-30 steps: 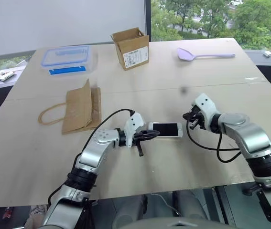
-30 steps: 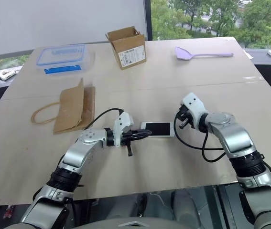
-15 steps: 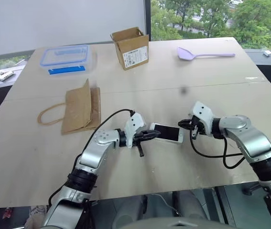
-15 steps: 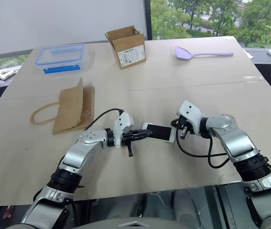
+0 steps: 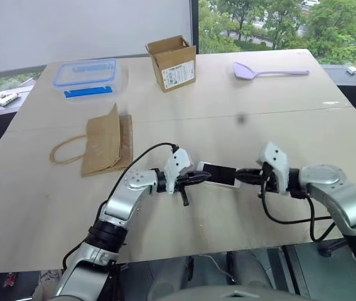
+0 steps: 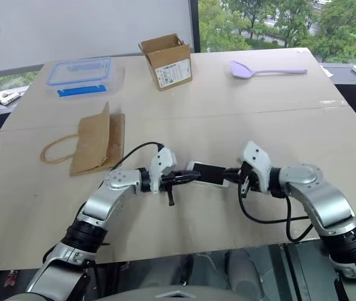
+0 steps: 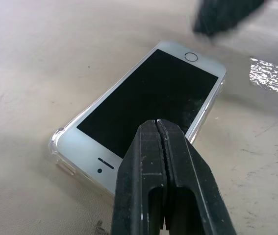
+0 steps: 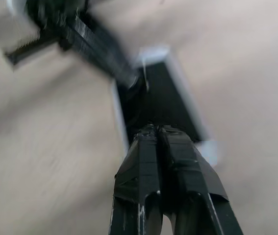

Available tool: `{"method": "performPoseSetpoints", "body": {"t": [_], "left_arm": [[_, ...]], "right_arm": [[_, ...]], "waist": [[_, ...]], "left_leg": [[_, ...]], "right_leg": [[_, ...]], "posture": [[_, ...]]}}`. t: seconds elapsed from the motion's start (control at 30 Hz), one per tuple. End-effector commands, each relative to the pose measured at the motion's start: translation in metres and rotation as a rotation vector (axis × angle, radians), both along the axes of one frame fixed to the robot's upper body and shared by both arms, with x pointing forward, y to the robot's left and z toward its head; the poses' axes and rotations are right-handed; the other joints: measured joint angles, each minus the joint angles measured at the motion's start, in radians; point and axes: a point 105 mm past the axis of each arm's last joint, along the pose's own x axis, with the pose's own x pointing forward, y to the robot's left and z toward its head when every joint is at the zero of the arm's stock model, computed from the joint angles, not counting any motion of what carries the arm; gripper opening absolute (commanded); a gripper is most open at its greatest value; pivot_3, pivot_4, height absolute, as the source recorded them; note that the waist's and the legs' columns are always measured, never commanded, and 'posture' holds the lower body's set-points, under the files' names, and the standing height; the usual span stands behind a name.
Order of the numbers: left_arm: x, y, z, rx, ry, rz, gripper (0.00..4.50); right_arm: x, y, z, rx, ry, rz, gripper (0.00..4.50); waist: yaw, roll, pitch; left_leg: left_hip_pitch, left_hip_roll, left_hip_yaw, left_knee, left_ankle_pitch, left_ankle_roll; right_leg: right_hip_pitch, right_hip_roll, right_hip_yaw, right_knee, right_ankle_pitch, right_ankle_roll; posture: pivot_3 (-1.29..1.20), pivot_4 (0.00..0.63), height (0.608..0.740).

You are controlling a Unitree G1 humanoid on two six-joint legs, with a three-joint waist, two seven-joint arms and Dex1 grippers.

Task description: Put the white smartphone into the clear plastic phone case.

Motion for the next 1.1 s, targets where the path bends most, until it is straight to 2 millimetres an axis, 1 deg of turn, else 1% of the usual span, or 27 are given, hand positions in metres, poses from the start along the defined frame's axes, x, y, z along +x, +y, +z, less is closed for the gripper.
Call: {"method": "performPoseSetpoints", "body": {"t": [0.03,0.1,0.2,0.3,0.33,0.4,0.6,0.67,0.7,0.77,0.8,0.83,0.87,0.93,0.97,1.03,1.07,1.1], "left_arm": [[0.001,0.006,-0.012,0.046,0.041,0.021,0.01],[0.001,0.006,-0.012,0.046,0.04,0.021,0.01],[0.001,0.006,-0.012,0.045,0.04,0.022,0.01],[0.0,0.005,-0.012,0.04,0.042,0.028,0.01],[0.0,0.004,-0.013,0.036,0.043,0.03,0.01],[-0.001,0.003,-0.013,0.032,0.044,0.032,0.01],[-0.005,0.002,-0.015,0.017,0.053,0.048,0.01],[-0.006,0.002,-0.015,0.014,0.055,0.053,0.01],[-0.007,0.001,-0.015,0.013,0.056,0.054,0.01],[-0.008,0.001,-0.016,0.007,0.055,0.062,0.01],[-0.008,0.001,-0.015,0.002,0.054,0.068,0.01],[-0.008,0.0,-0.014,-0.004,0.052,0.074,0.01],[-0.008,0.001,-0.013,-0.008,0.052,0.079,0.01],[-0.009,0.002,-0.014,-0.007,0.054,0.083,0.01],[-0.009,0.003,-0.014,-0.005,0.056,0.085,0.01],[-0.009,0.004,-0.016,0.0,0.061,0.089,0.01],[-0.009,0.004,-0.017,0.002,0.063,0.089,0.01],[-0.009,0.004,-0.018,0.003,0.065,0.088,0.01]], "right_arm": [[-0.002,-0.004,-0.01,-0.089,0.003,0.003,0.0],[-0.005,-0.011,-0.024,-0.164,0.032,0.013,0.0],[-0.006,-0.019,-0.036,-0.234,0.074,0.006,0.0],[-0.002,-0.026,-0.043,-0.256,0.16,-0.055,0.0],[-0.004,-0.027,-0.046,-0.278,0.194,-0.045,0.0],[-0.008,-0.026,-0.054,-0.307,0.255,-0.034,0.0],[-0.024,-0.015,-0.086,-0.339,0.46,0.0,0.0],[-0.027,-0.014,-0.095,-0.344,0.498,0.0,0.0],[-0.029,-0.015,-0.103,-0.357,0.519,-0.005,0.0],[-0.03,-0.018,-0.115,-0.363,0.539,-0.018,0.0],[-0.028,-0.016,-0.114,-0.334,0.524,-0.019,0.0],[-0.023,-0.012,-0.108,-0.281,0.482,-0.014,0.0],[-0.015,-0.003,-0.092,-0.194,0.404,-0.001,0.0],[-0.006,0.009,-0.054,-0.031,0.28,0.013,0.0],[-0.003,0.012,-0.036,0.025,0.209,0.022,0.0],[0.002,0.013,-0.011,0.092,0.121,-0.005,0.0],[0.005,0.012,0.0,0.117,0.082,-0.034,0.0],[0.009,0.011,0.008,0.136,0.053,-0.064,0.0]], "waist": [[0.001,0.0,0.0],[0.001,0.0,0.0],[0.002,-0.002,-0.001],[0.001,-0.002,-0.001],[0.001,-0.002,-0.001],[0.001,-0.002,-0.002],[0.002,-0.01,-0.014],[0.002,-0.013,-0.019],[0.0,-0.014,-0.02],[-0.002,-0.015,-0.025],[-0.002,-0.017,-0.027],[-0.002,-0.017,-0.027],[-0.002,-0.018,-0.027],[-0.003,-0.017,-0.026],[-0.004,-0.016,-0.024],[-0.005,-0.003,-0.017],[-0.005,0.001,-0.016],[-0.004,0.001,-0.016]], "left_leg": [[0.0,0.0,0.0,0.0,0.0,0.0],[0.0,0.0,0.0,0.001,0.0,0.0],[0.002,0.0,-0.001,0.001,0.0,0.0],[0.005,0.0,-0.001,0.001,0.0,0.001],[0.006,0.0,-0.001,0.001,-0.002,0.003],[0.01,0.0,-0.001,0.001,-0.002,0.004],[0.014,0.0,-0.003,0.001,-0.003,0.004],[0.018,0.001,-0.003,0.0,-0.003,0.004],[0.02,0.001,-0.003,-0.001,-0.003,0.004],[0.03,0.003,-0.002,-0.006,-0.003,0.004],[0.036,0.004,-0.002,-0.011,-0.003,0.004],[0.041,0.006,-0.001,-0.013,-0.003,0.004],[0.044,0.01,-0.001,-0.014,-0.006,0.0],[0.045,0.012,-0.001,-0.015,-0.006,-0.001],[0.044,0.012,-0.001,-0.015,-0.006,-0.001],[0.04,0.012,0.001,-0.015,-0.005,0.002],[0.035,0.012,0.002,-0.015,-0.004,0.003],[0.029,0.012,0.002,-0.015,-0.003,0.003]], "right_leg": [[0.0,0.0,0.0,0.0,0.0,0.0],[0.001,0.0,0.0,0.0,0.0,0.0],[0.002,0.0,-0.001,0.0,0.0,0.0],[0.005,0.0,-0.001,0.0,0.0,0.0],[0.007,0.0,-0.001,0.0,0.0,0.0],[0.01,0.0,-0.001,-0.001,0.0,0.001],[0.014,0.0,-0.004,-0.002,0.0,0.001],[0.019,0.0,-0.004,-0.003,-0.002,0.002],[0.021,0.0,-0.003,-0.003,-0.003,0.004],[0.031,0.0,-0.003,-0.007,-0.005,0.007],[0.035,0.001,-0.002,-0.009,-0.007,0.005],[0.04,0.001,-0.002,-0.011,-0.008,0.004],[0.044,0.001,-0.002,-0.015,-0.008,0.004],[0.045,0.002,-0.004,-0.016,-0.008,0.004],[0.044,0.002,-0.004,-0.016,-0.008,0.004],[0.038,0.003,-0.002,-0.016,-0.006,0.008],[0.033,0.004,-0.001,-0.015,-0.005,0.008],[0.027,0.004,-0.001,-0.014,-0.005,0.007]], "posture": [[0.0,0.15,0.74],[0.0,0.15,0.74],[0.0,0.15,0.74],[0.0,0.15,0.74],[0.0,0.15,0.74],[0.0,0.15,0.74],[0.0,0.15,0.74],[0.0,0.15,0.74],[0.0,0.15,0.74],[0.0,0.15,0.74],[0.0,0.15,0.74],[0.0,0.15,0.74],[0.0,0.15,0.74],[0.0,0.15,0.74],[0.0,0.15,0.74],[0.0,0.15,0.74],[0.0,0.15,0.74],[0.0,0.15,0.74]]}}
